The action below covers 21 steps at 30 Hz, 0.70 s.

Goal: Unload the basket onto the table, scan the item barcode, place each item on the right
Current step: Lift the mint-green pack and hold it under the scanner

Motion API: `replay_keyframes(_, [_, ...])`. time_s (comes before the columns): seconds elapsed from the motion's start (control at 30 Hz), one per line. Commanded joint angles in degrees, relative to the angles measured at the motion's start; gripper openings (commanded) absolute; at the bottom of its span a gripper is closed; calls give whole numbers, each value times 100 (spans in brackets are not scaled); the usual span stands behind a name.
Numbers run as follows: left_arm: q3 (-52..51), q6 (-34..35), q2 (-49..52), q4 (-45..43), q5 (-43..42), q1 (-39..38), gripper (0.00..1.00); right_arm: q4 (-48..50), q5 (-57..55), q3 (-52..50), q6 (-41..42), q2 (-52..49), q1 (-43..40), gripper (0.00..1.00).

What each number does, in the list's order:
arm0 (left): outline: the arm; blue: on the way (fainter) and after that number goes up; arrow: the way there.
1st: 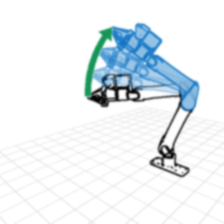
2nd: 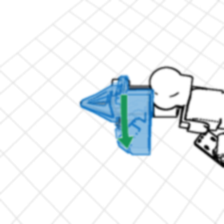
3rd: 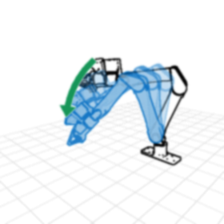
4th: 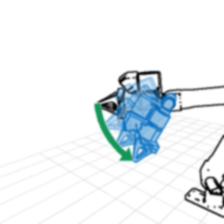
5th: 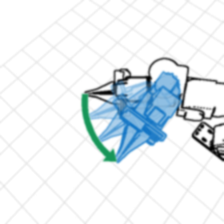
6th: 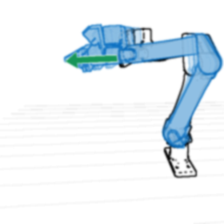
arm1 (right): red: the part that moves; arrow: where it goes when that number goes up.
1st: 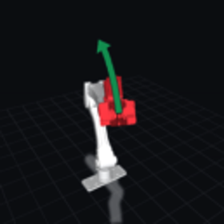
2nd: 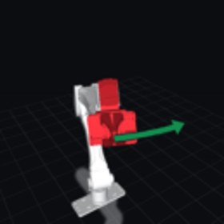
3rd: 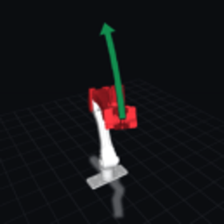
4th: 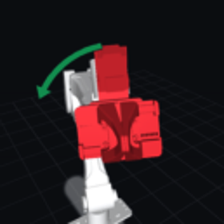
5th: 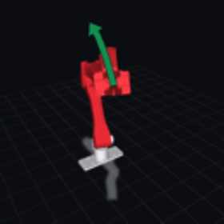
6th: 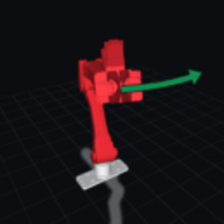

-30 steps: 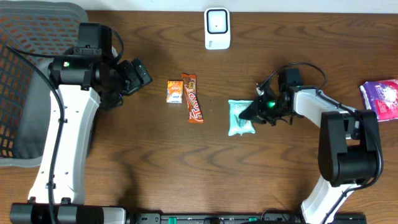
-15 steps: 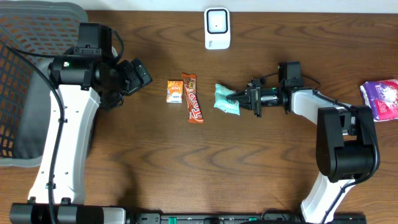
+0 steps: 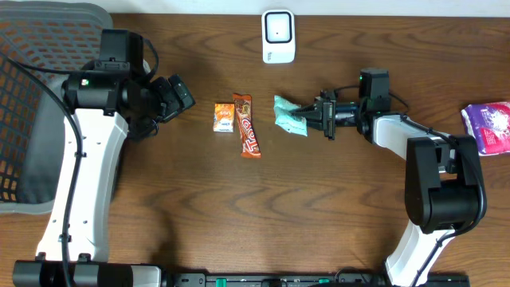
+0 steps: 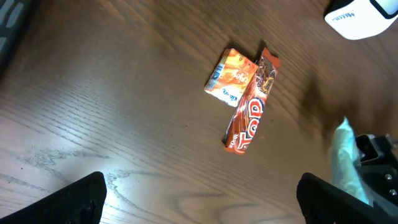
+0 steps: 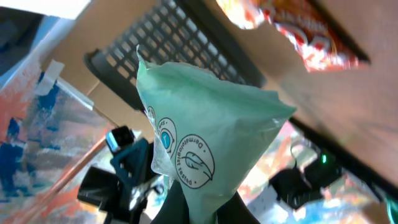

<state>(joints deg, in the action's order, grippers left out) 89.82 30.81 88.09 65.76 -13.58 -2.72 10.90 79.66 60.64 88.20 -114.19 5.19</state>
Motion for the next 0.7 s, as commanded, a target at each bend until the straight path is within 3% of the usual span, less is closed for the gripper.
replay_keyframes(0.0, [42,-76,33,17,11,20,98,254,-614,37,127,-2,127,1])
replay_keyframes(0.33, [42,-74,31,17,13,20,98,1502,-3091,81,507,-2,575,1])
replay_keyframes(0.47, [42,-76,31,17,13,20,98,1547,-4039,463,433,-4,636,1])
replay_keyframes(0.67, [42,-74,31,17,11,20,98,822,-5294,1738,-713,-37,769,1])
